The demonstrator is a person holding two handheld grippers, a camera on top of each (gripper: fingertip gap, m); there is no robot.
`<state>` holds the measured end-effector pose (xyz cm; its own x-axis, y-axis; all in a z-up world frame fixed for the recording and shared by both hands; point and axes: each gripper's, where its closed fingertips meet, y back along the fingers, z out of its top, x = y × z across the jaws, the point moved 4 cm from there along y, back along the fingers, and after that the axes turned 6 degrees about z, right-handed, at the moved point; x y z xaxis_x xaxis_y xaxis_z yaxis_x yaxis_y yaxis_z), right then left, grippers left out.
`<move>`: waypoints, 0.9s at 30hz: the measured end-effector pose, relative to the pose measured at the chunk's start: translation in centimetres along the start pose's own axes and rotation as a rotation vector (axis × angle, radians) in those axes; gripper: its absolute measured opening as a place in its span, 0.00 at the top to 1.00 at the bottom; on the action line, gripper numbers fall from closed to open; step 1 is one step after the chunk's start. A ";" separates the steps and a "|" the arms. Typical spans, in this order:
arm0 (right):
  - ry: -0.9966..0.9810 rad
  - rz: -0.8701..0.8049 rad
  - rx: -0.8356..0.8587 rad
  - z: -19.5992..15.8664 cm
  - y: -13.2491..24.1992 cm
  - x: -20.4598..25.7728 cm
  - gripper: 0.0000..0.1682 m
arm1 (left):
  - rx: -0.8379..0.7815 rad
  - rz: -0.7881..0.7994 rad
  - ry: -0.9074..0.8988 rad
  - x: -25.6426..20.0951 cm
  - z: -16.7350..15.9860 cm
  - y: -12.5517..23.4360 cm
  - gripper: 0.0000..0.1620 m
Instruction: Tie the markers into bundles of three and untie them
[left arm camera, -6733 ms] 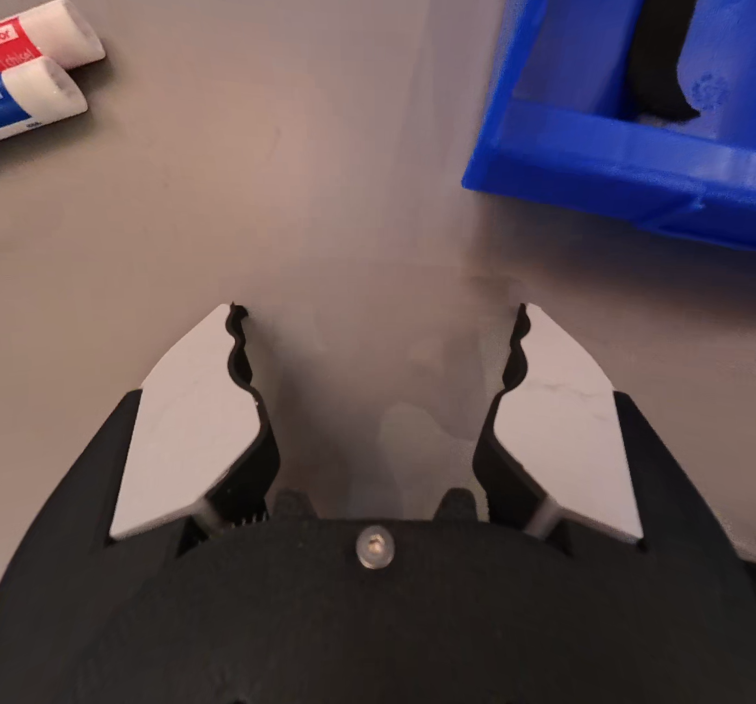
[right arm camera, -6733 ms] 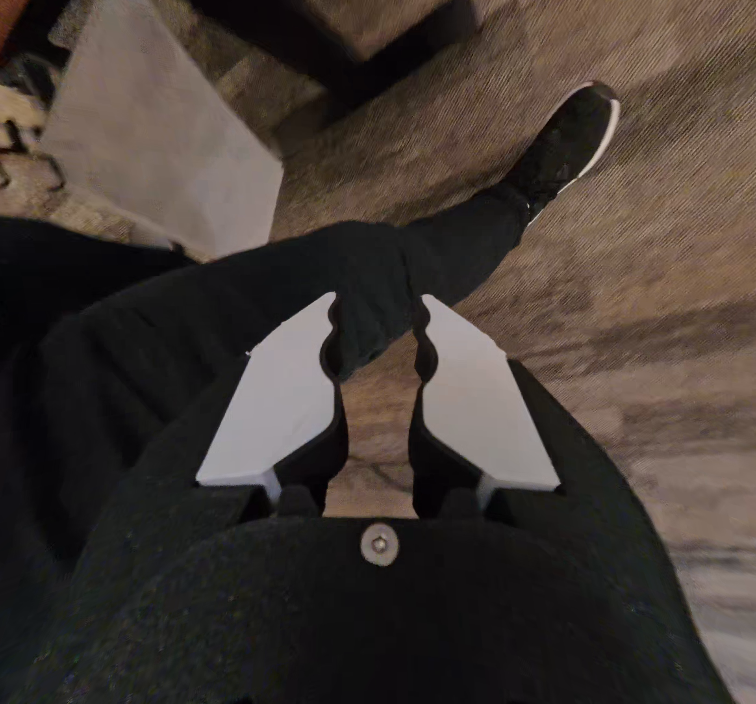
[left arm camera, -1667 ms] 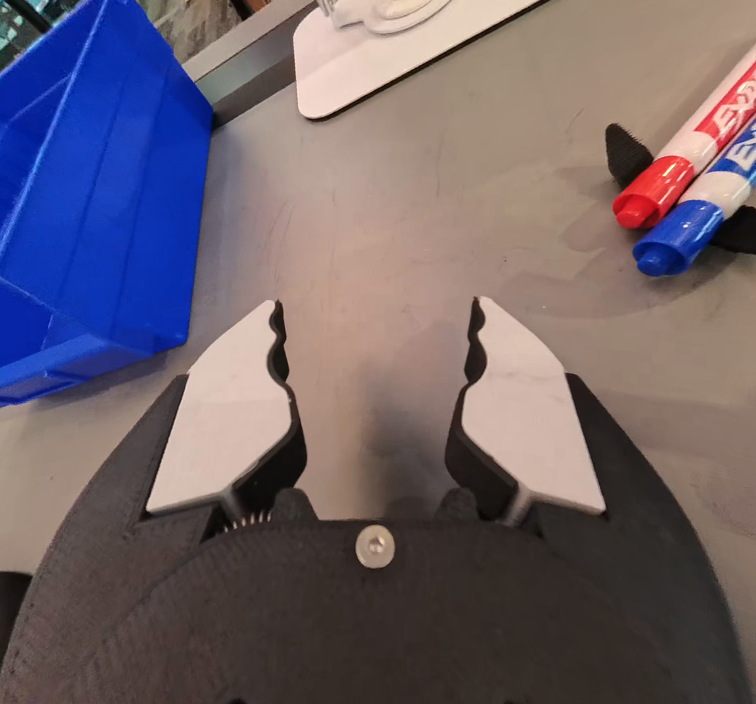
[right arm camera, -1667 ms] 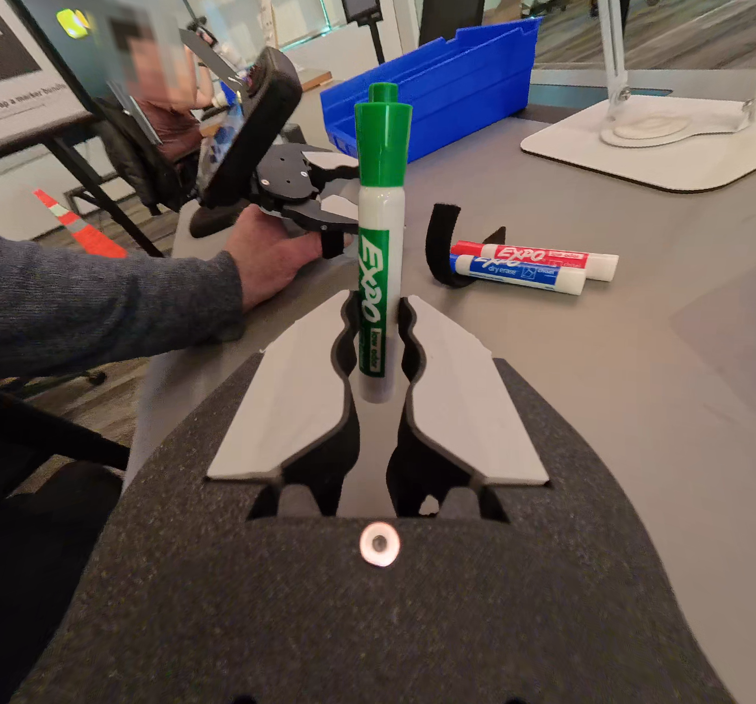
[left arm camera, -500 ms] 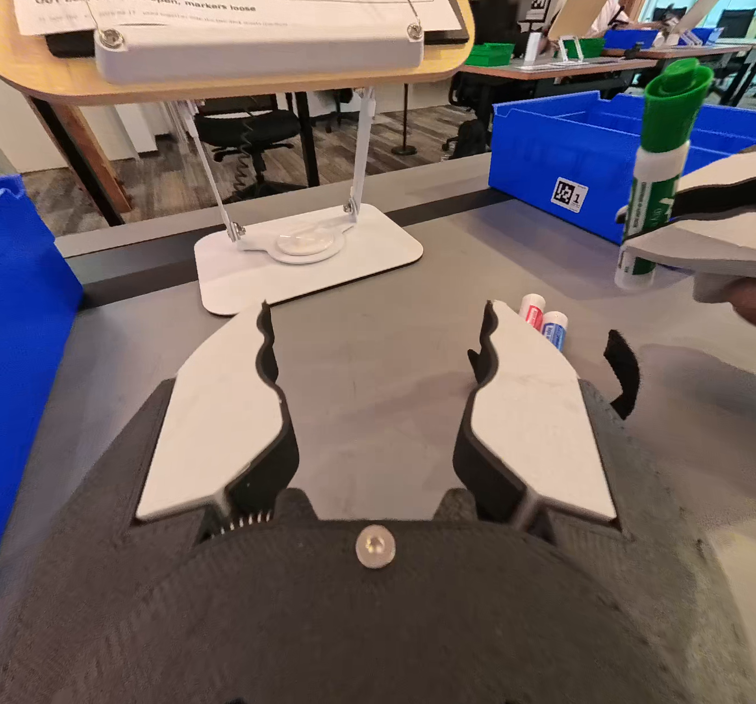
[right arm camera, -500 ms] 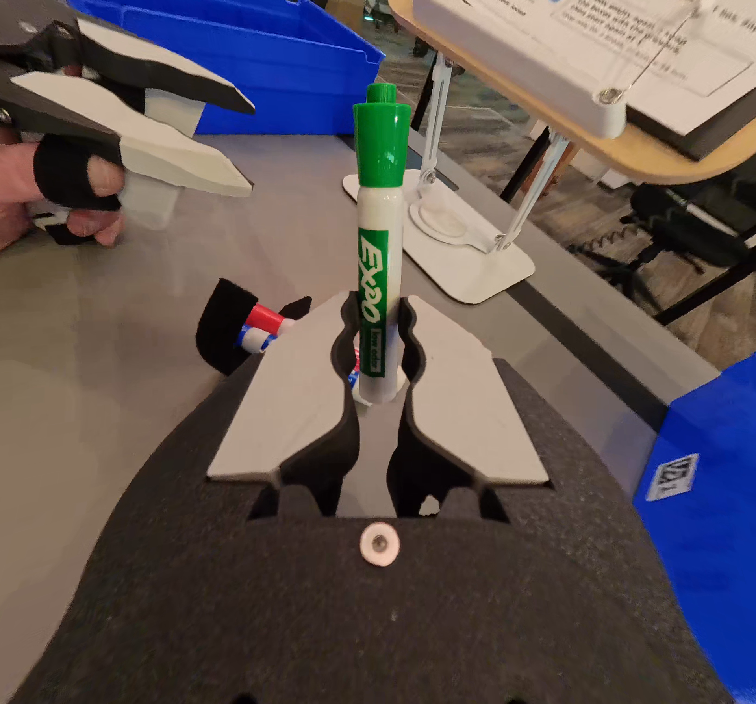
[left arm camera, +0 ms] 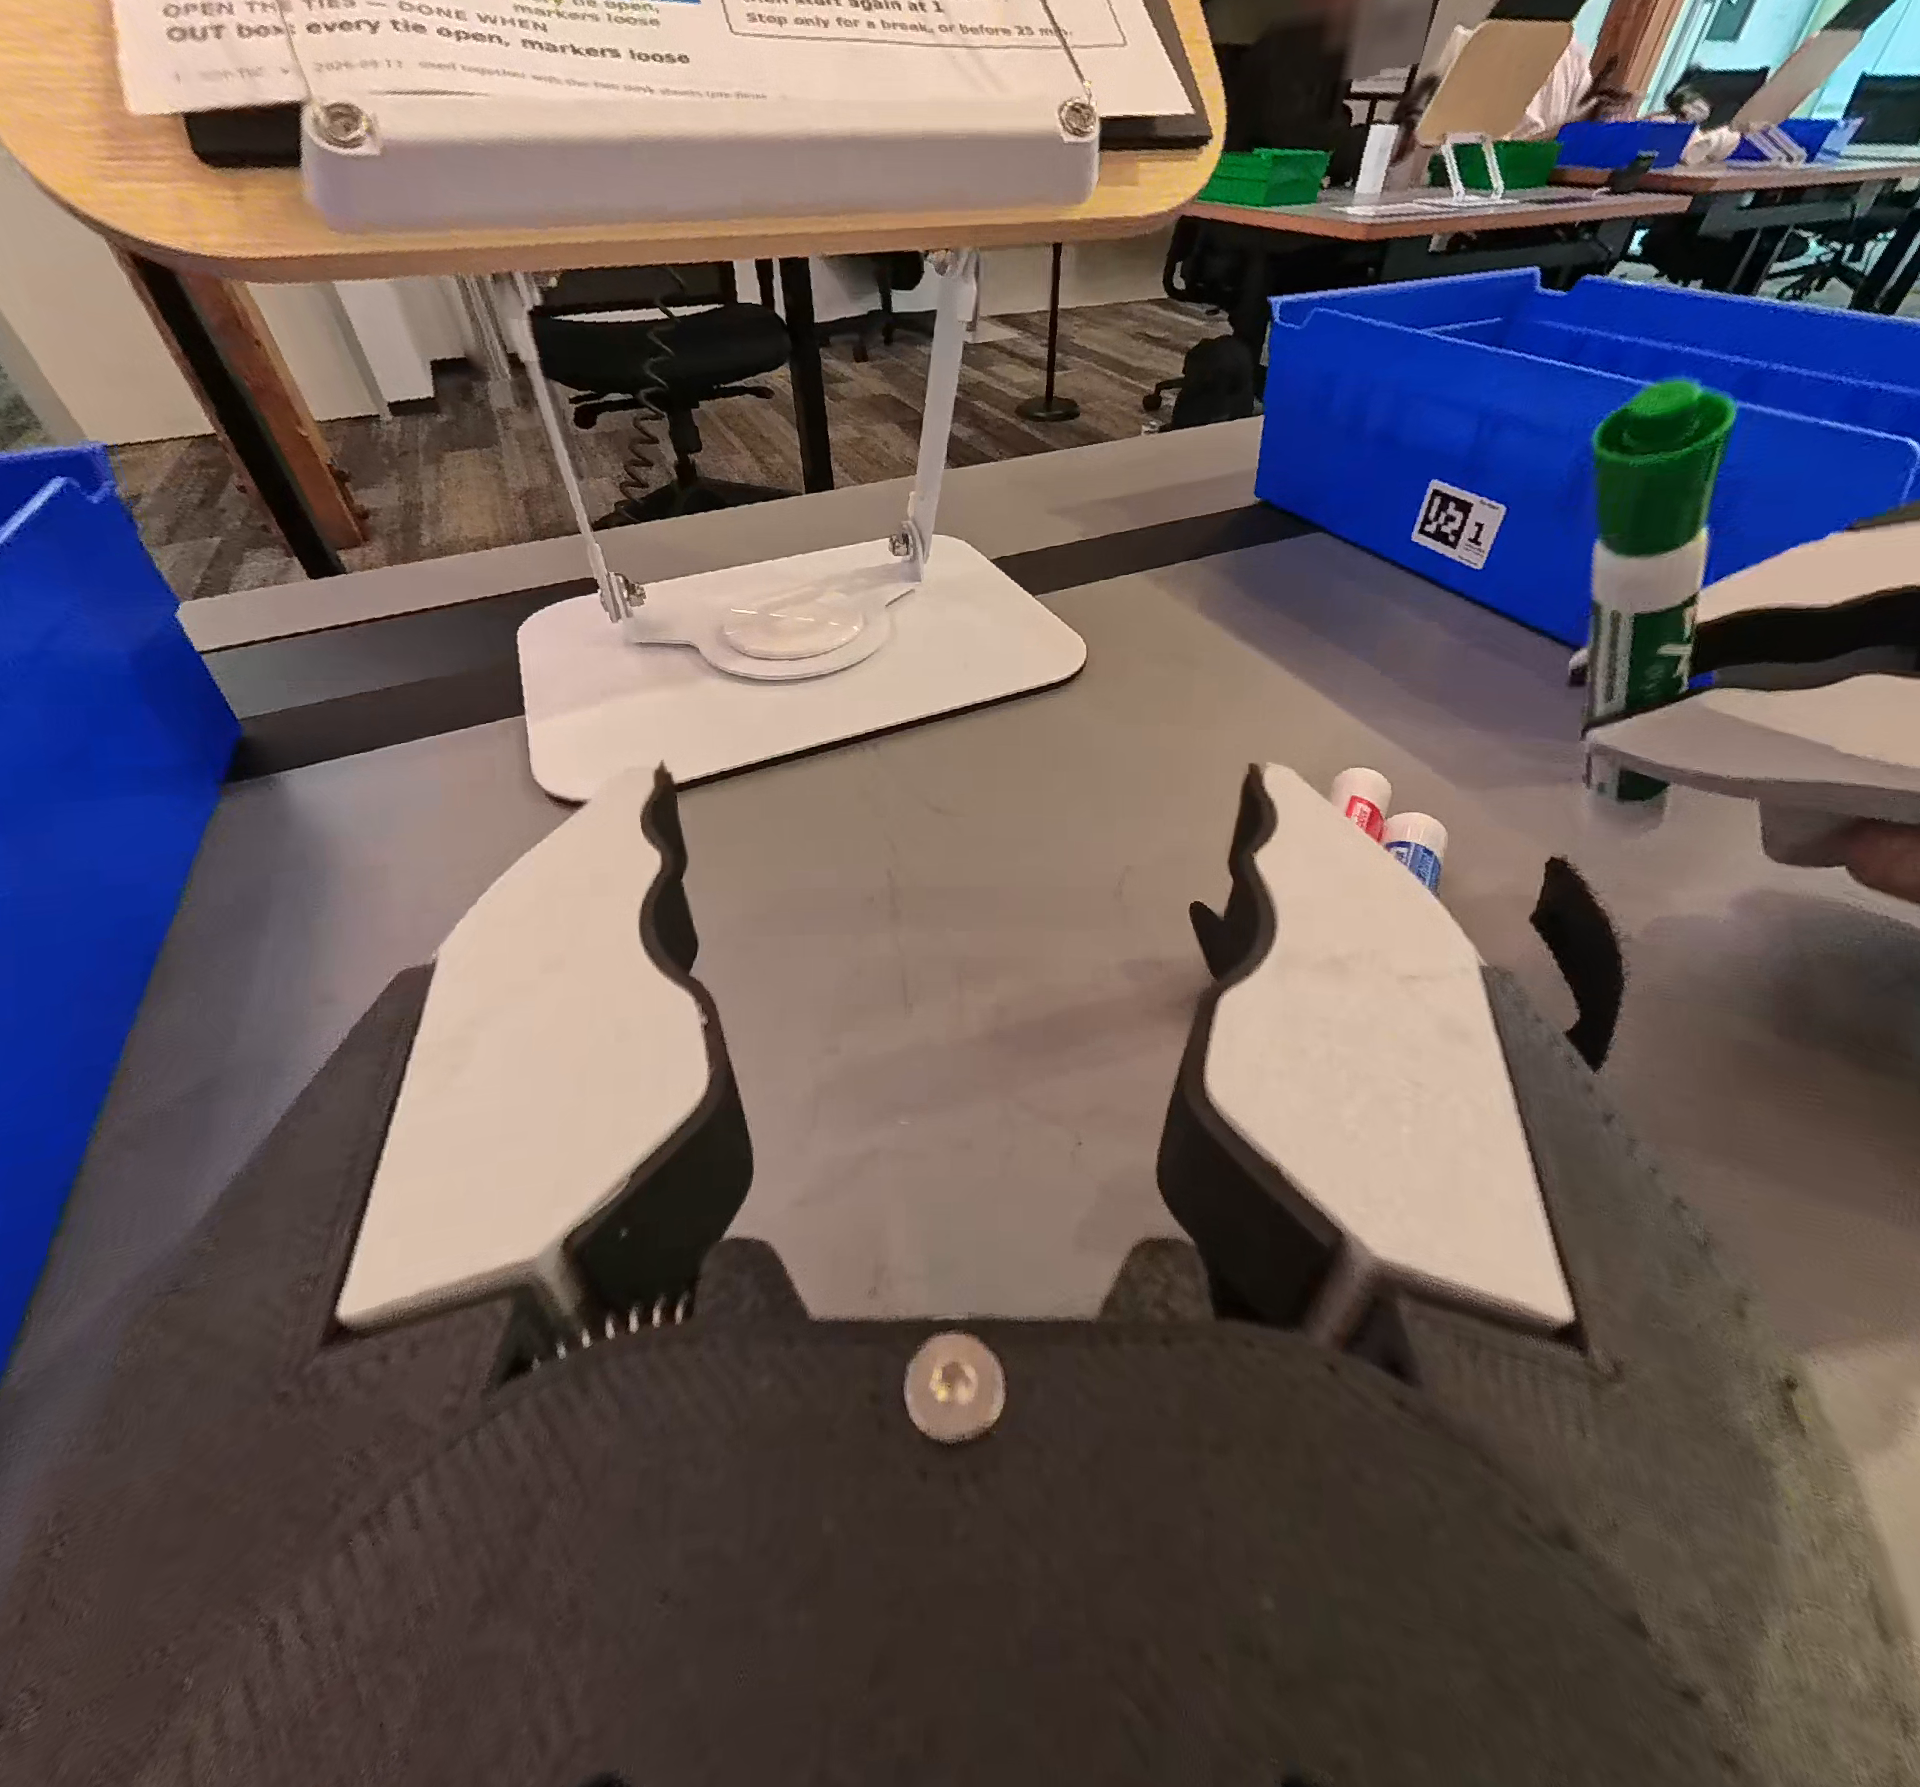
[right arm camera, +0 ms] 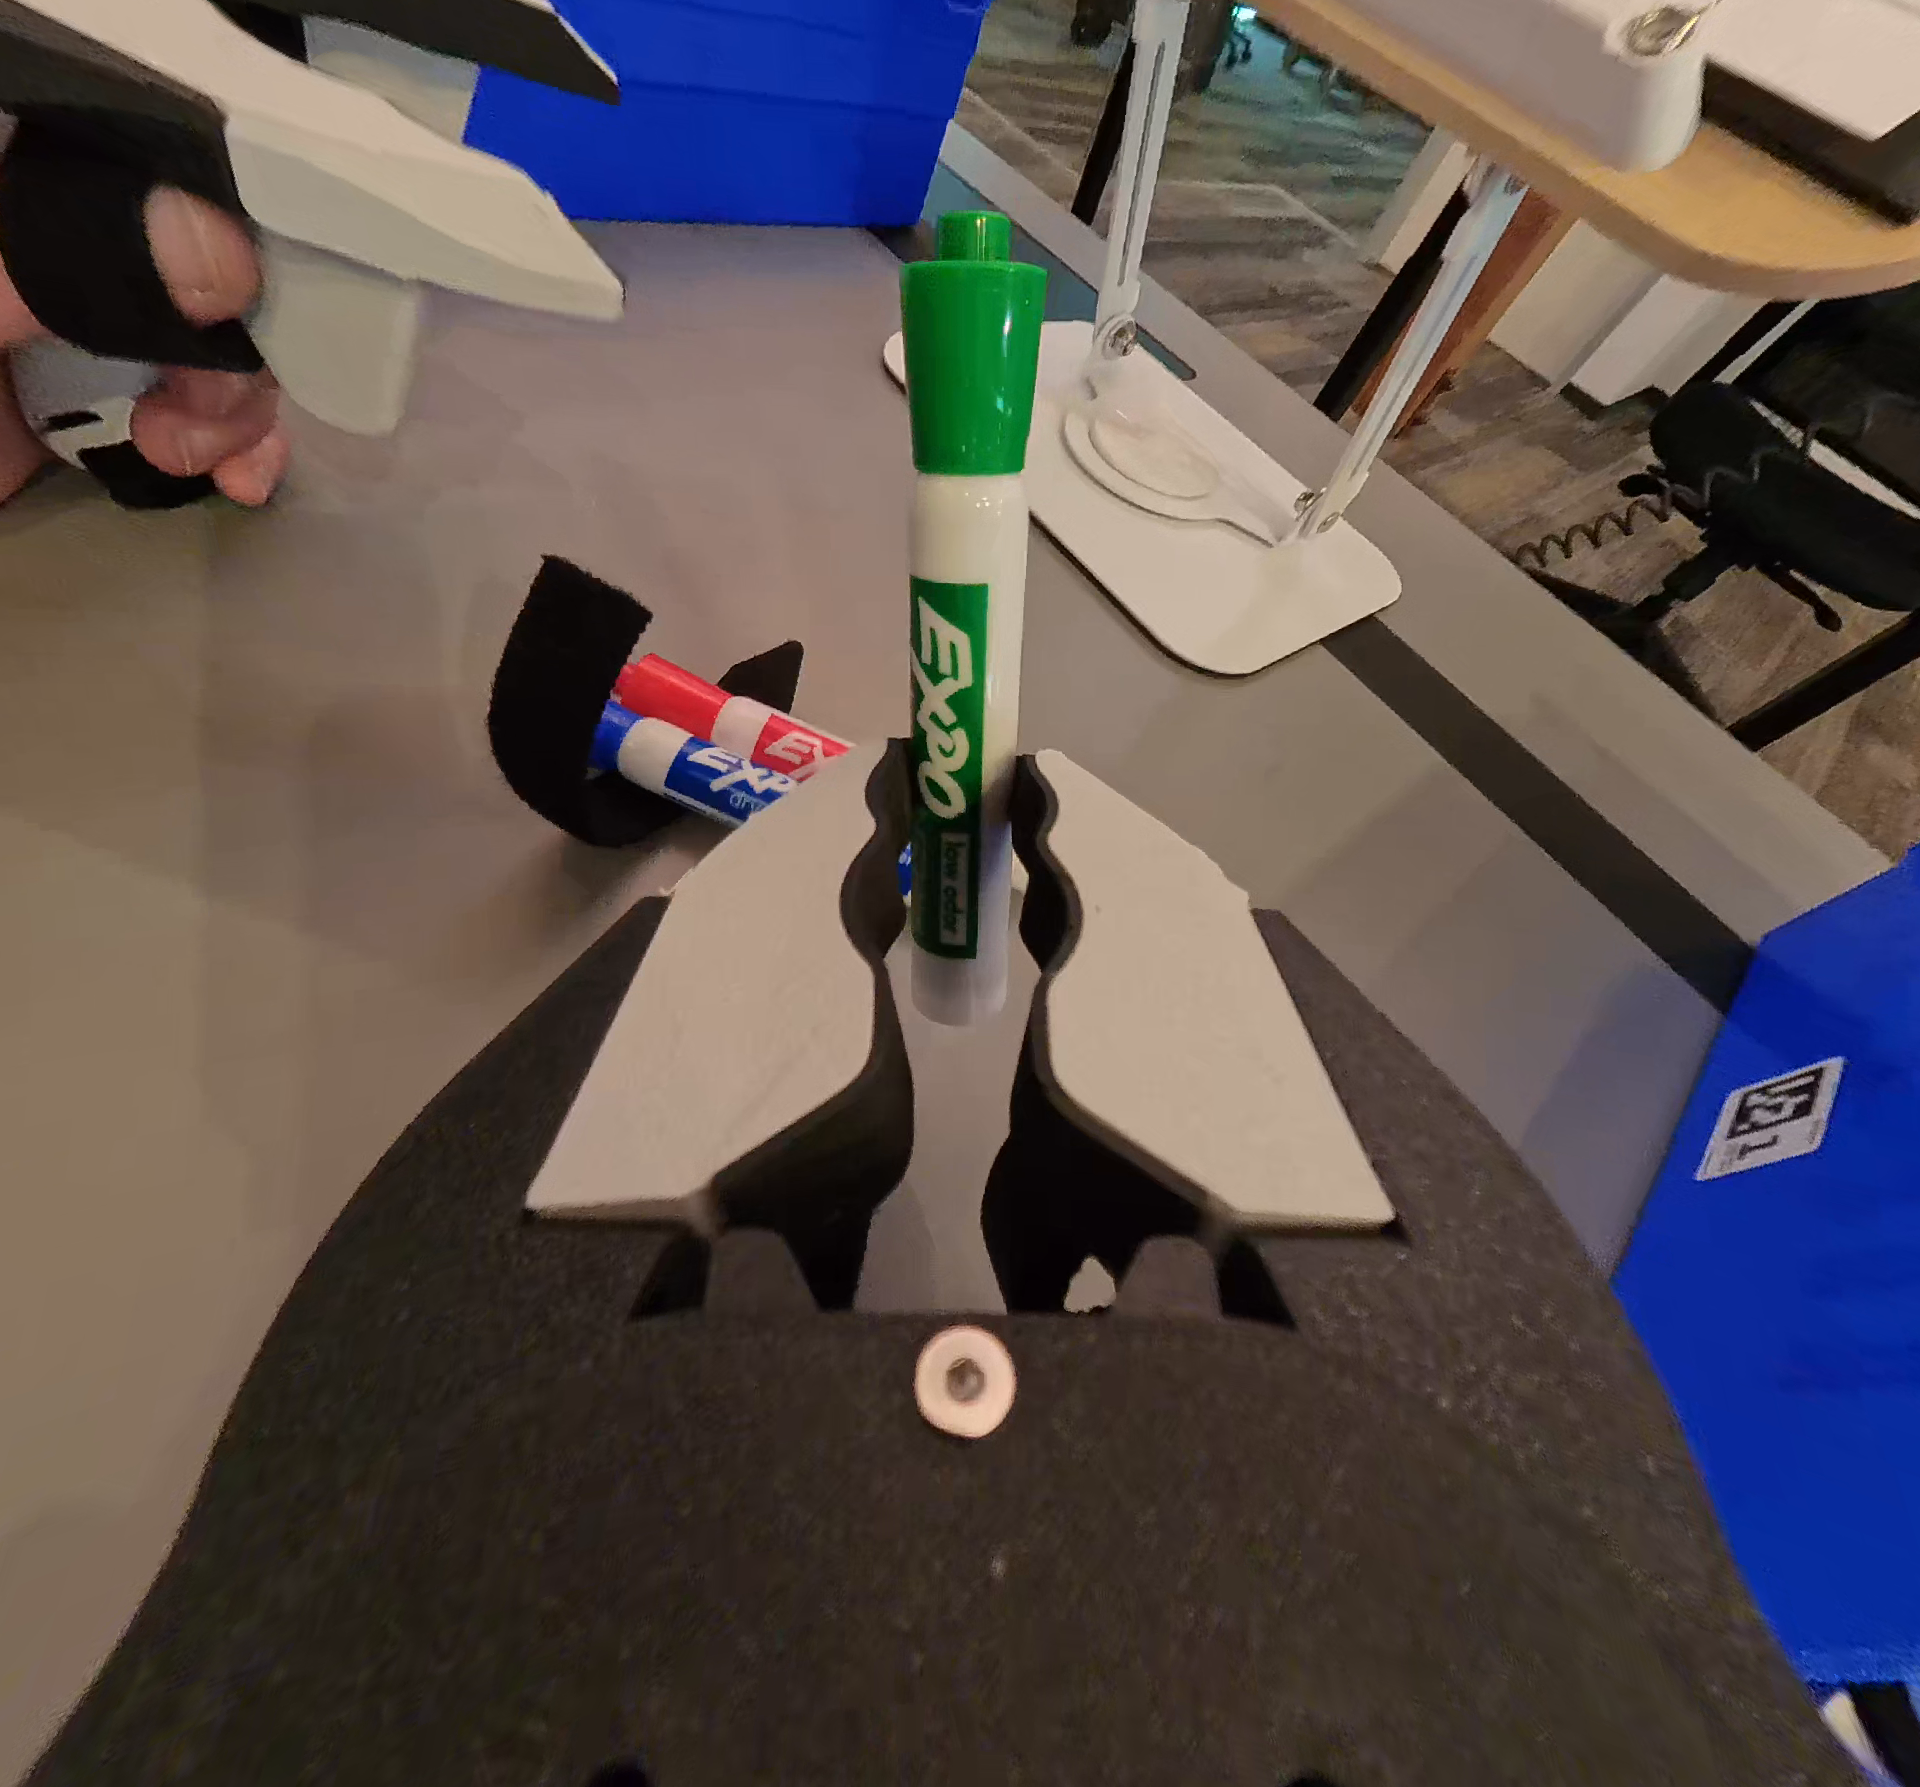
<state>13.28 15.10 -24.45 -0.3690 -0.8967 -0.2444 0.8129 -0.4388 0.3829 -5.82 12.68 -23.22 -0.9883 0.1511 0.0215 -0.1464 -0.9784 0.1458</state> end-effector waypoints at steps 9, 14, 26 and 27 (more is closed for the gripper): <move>-0.085 -0.004 0.013 -1.1 0.3 -1.1 0.89 | 0.049 -0.013 -0.085 0.0 -0.1 -2.5 0.41; -0.086 -0.028 0.026 -1.1 0.4 -1.4 0.89 | 0.063 0.061 -0.125 0.8 -0.4 -2.2 0.45; -0.041 -0.005 0.091 -0.3 -0.7 -0.5 0.89 | 0.096 0.007 -0.112 0.9 -0.6 -2.5 0.42; -0.018 0.000 0.132 -0.6 -0.5 -0.5 0.89 | 0.103 0.002 -0.118 0.9 -0.7 -2.6 0.42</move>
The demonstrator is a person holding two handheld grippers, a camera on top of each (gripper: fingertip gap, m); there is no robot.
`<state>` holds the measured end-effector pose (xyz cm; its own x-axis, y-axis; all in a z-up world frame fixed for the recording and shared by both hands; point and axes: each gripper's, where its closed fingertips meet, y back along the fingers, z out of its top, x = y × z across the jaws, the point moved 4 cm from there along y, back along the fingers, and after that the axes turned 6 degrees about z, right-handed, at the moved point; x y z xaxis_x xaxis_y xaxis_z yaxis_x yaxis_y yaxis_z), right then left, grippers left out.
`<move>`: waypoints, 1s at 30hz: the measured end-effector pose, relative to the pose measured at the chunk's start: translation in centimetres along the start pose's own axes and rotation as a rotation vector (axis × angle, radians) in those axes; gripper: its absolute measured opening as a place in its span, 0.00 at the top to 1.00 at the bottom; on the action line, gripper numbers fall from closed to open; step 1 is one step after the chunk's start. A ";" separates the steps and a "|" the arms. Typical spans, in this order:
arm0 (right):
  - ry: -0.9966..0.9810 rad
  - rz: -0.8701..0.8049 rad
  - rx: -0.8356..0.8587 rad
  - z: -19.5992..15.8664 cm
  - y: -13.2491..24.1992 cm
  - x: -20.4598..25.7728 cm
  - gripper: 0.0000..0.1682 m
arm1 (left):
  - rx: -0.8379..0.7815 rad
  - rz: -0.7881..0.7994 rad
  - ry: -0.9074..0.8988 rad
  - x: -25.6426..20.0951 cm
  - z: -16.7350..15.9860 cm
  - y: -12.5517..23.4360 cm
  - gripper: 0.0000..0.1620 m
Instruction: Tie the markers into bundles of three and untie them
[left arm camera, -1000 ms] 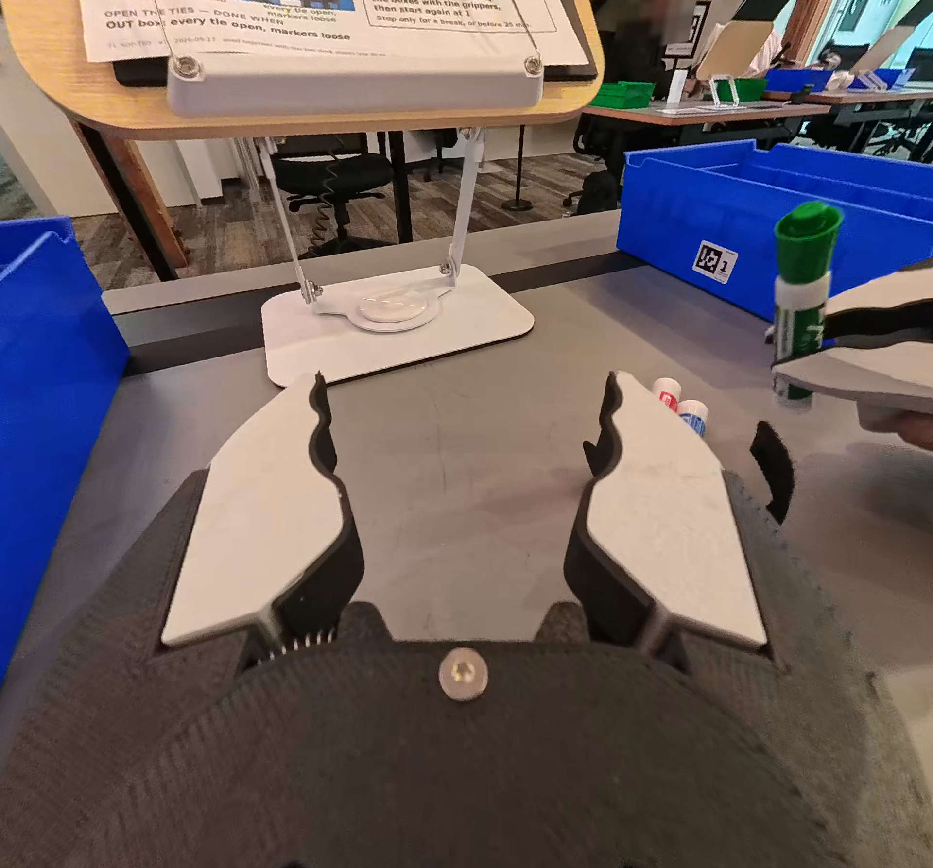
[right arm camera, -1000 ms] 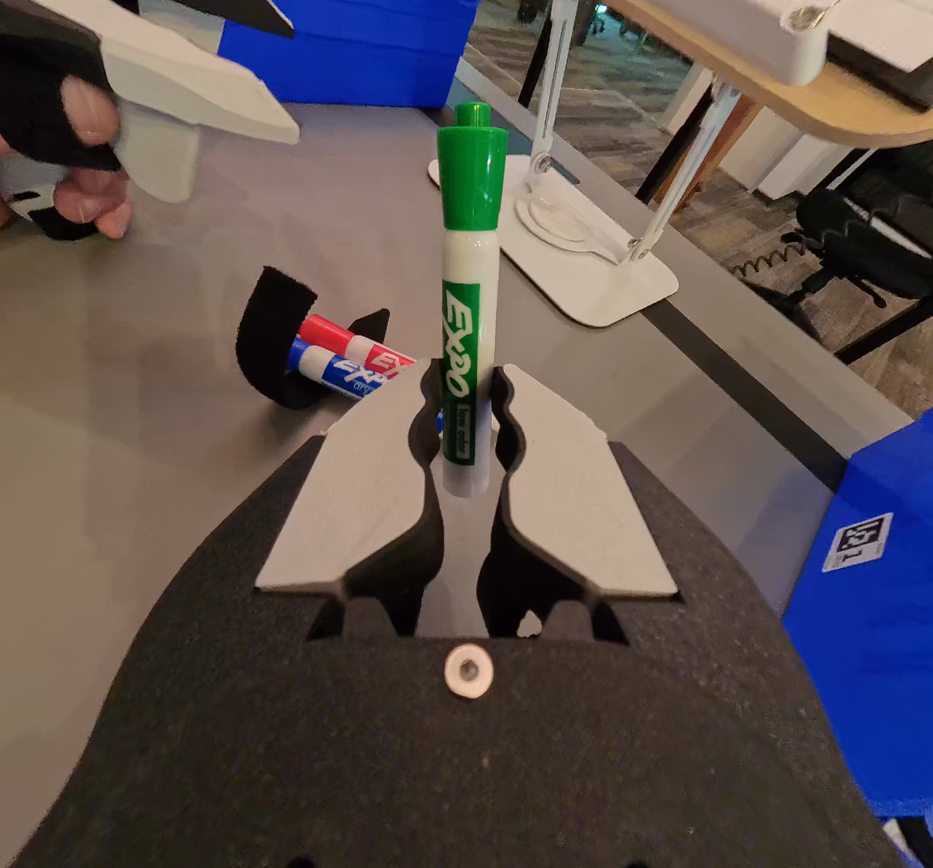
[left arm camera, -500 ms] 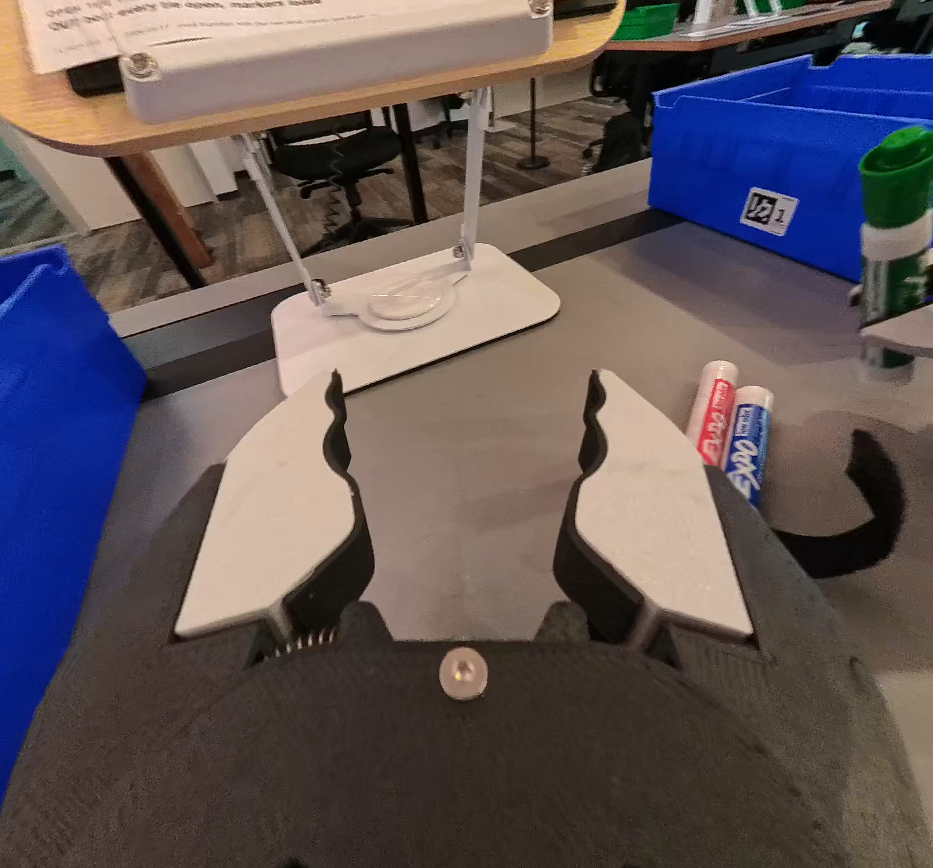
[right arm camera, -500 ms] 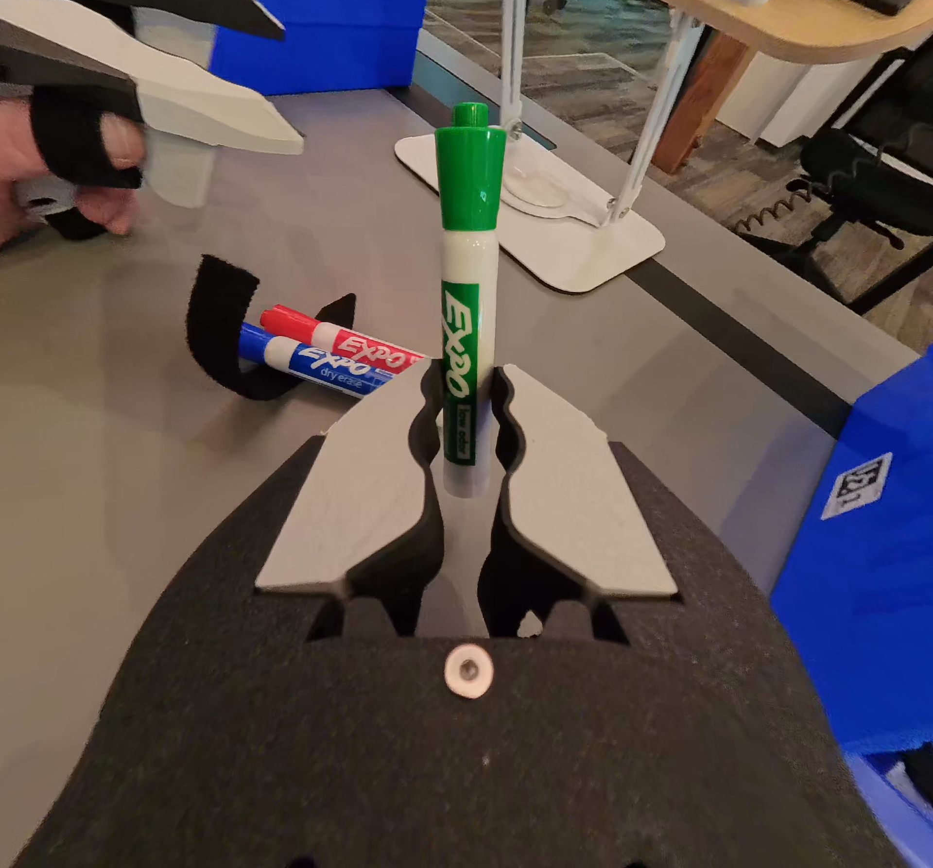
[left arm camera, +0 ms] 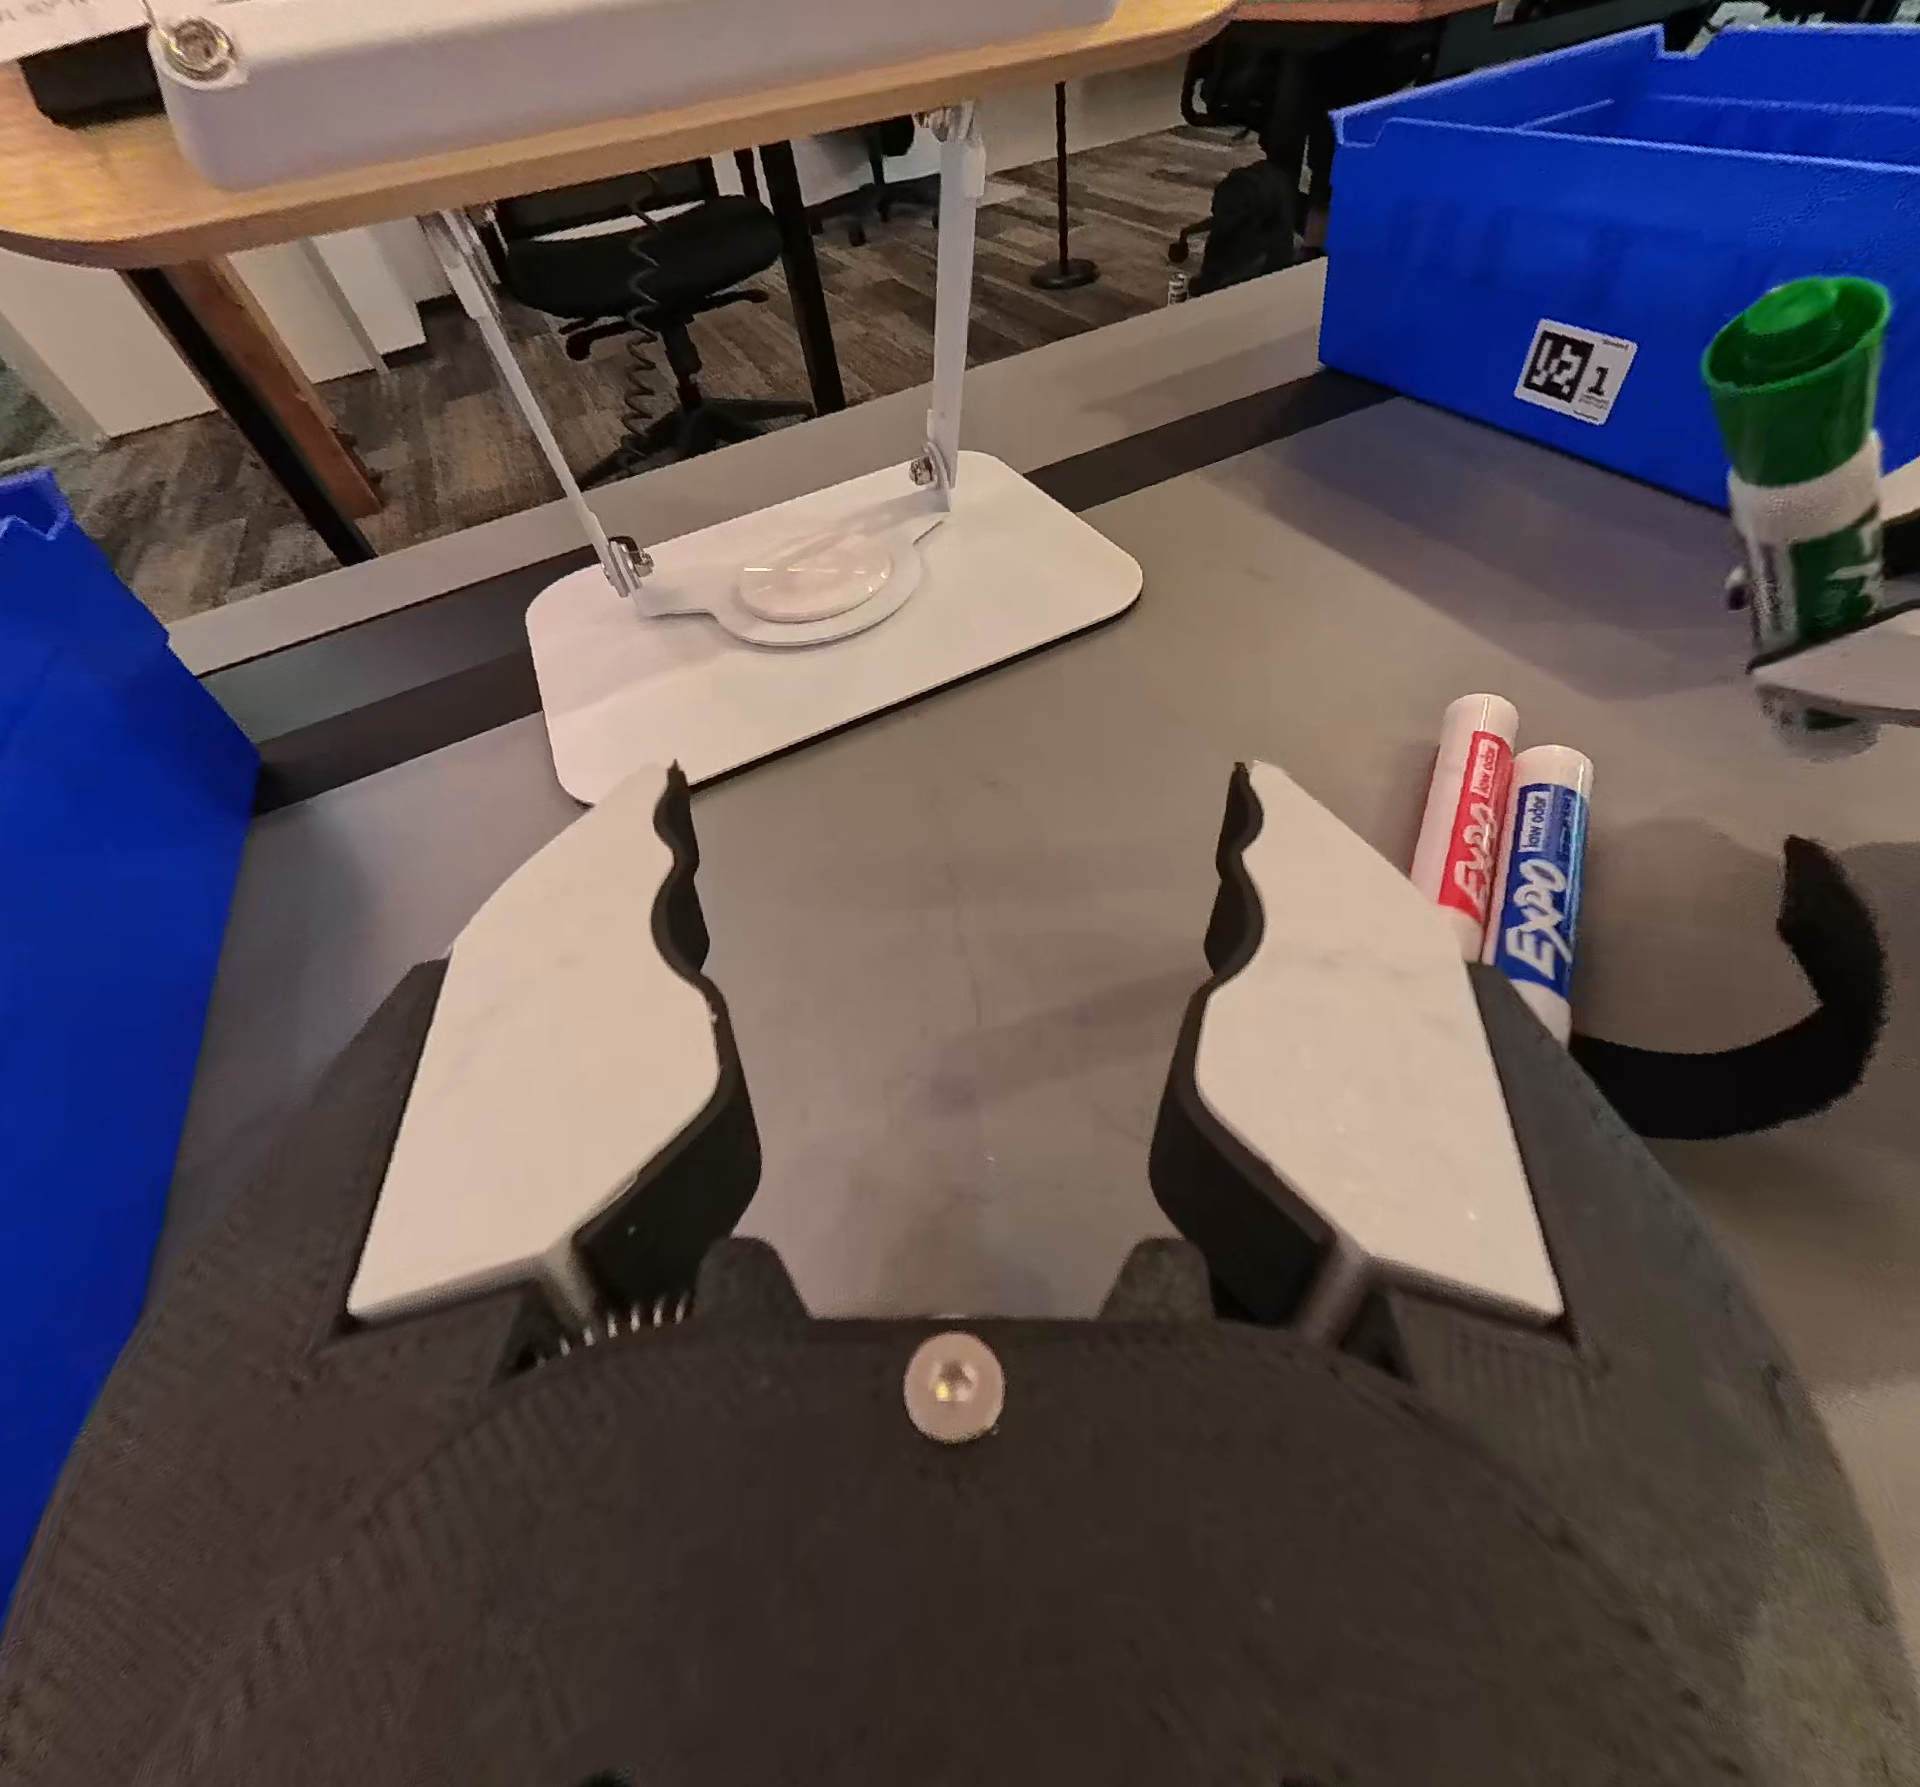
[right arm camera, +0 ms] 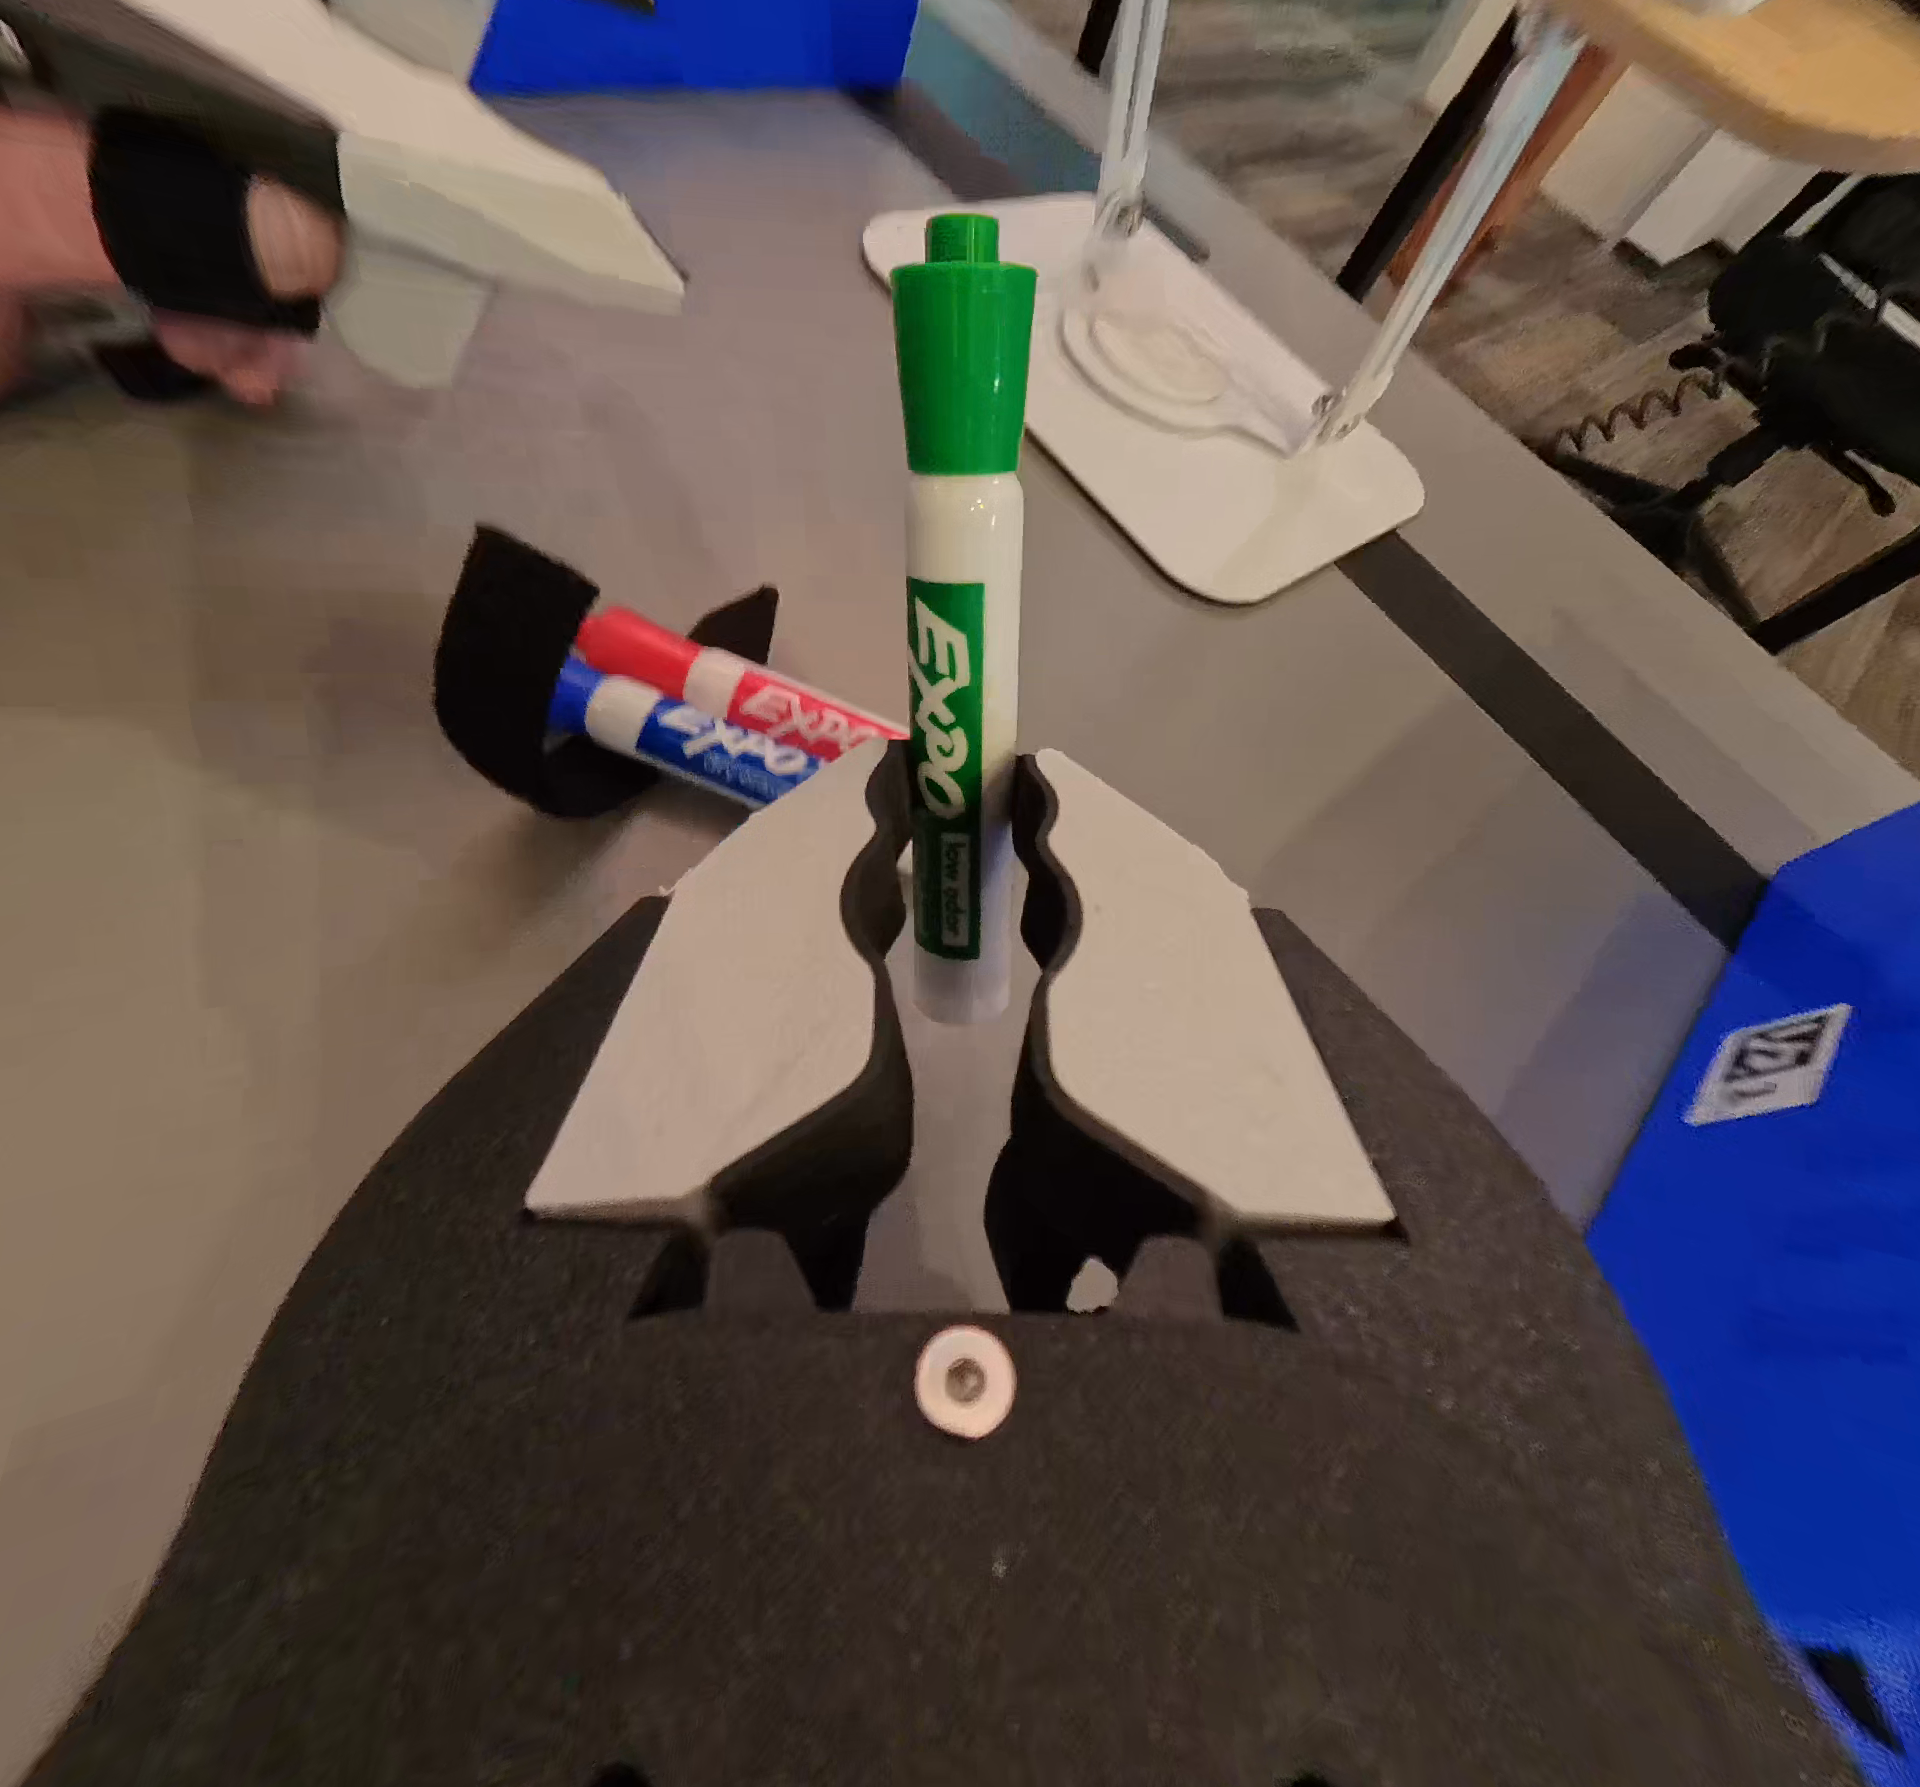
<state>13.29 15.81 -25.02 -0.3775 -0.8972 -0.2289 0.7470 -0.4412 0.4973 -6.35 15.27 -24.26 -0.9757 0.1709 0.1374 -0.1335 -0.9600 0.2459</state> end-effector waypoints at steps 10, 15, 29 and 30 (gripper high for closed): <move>0.190 0.280 0.465 -5.9 2.2 2.3 0.89 | 0.060 -0.066 -0.007 -0.2 -0.5 -0.5 0.41; 0.265 0.319 0.507 -5.1 1.6 2.8 0.83 | 0.051 -0.088 -0.023 -0.6 -0.5 -0.3 0.40; 0.051 0.480 0.543 -4.1 -0.4 4.0 0.89 | 0.072 -0.121 -0.013 -0.8 -0.6 -0.4 0.39; 0.045 0.475 0.520 -3.9 -0.3 4.0 0.89 | 0.070 -0.122 -0.006 -0.8 -0.6 -0.4 0.39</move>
